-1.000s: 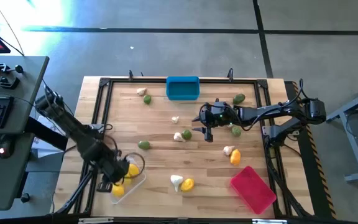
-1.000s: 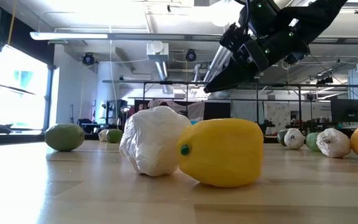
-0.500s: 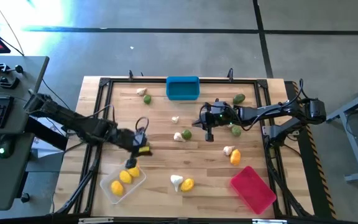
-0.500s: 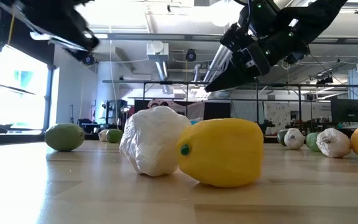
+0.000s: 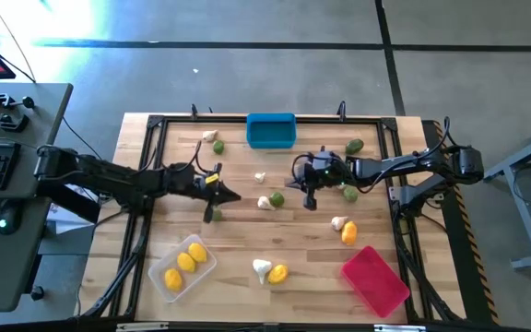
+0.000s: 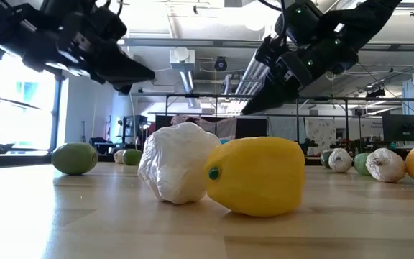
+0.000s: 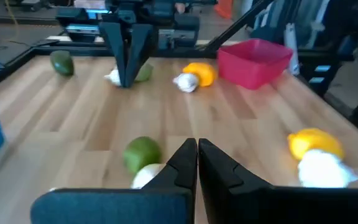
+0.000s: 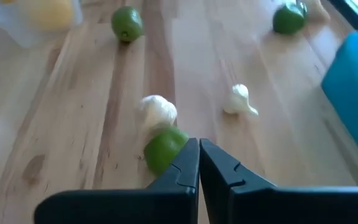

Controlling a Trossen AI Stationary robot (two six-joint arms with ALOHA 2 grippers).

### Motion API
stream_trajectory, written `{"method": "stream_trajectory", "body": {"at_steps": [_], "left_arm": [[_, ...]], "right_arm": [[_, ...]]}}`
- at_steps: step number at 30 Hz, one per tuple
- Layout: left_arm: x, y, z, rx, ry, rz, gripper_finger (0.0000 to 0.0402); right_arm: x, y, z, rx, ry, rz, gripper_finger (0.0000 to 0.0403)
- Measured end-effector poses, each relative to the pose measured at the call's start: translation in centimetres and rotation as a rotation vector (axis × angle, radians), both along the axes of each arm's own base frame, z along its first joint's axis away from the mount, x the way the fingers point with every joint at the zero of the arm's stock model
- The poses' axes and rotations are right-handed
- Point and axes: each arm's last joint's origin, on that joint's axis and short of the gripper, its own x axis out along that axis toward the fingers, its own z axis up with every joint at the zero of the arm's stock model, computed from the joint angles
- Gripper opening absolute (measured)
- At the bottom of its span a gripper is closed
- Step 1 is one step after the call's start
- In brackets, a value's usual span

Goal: Sort produce into baskets
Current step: Put the lemon into the transparent bin

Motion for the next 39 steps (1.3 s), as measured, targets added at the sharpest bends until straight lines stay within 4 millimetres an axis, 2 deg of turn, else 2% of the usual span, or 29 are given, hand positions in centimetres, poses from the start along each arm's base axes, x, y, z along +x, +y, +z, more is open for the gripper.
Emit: {"method": "stream_trajectory", "body": {"at_steps": [7,12,16,21,26,32,35,39], "left_arm": [[0.1,1.7,0.7,-0.034,-0.081,0.084,0.0],[0.1,2.2,0.9,-0.036,-0.103,0.121,0.0],[0.0,2.6,1.0,-0.03,-0.111,0.157,0.0],[0.0,2.8,1.0,-0.032,-0.11,0.17,0.0],[0.0,2.8,0.9,-0.033,-0.103,0.171,0.0],[0.0,2.8,0.9,-0.024,-0.098,0.17,0.0],[0.0,2.8,0.8,-0.024,-0.094,0.17,0.0],[-0.1,2.8,0.8,-0.016,-0.085,0.168,0.0]], "right_arm": [[-0.4,0.5,-0.5,0.13,0.066,-0.1,0.0001],[-2.0,1.9,-0.6,0.195,0.223,-0.114,0.0012],[-3.7,3.1,0.0,0.289,0.316,-0.171,0.0056],[-5.5,5.1,1.2,0.46,0.37,-0.292,0.0139],[-6.9,7.7,3.2,0.614,0.494,-0.476,0.0203],[-8.1,10.5,5.3,0.726,0.672,-0.818,0.022],[-8.3,11.4,5.0,0.786,0.751,-0.986,0.0221],[-8.0,11.9,3.4,0.824,0.835,-1.117,0.0221]]}}
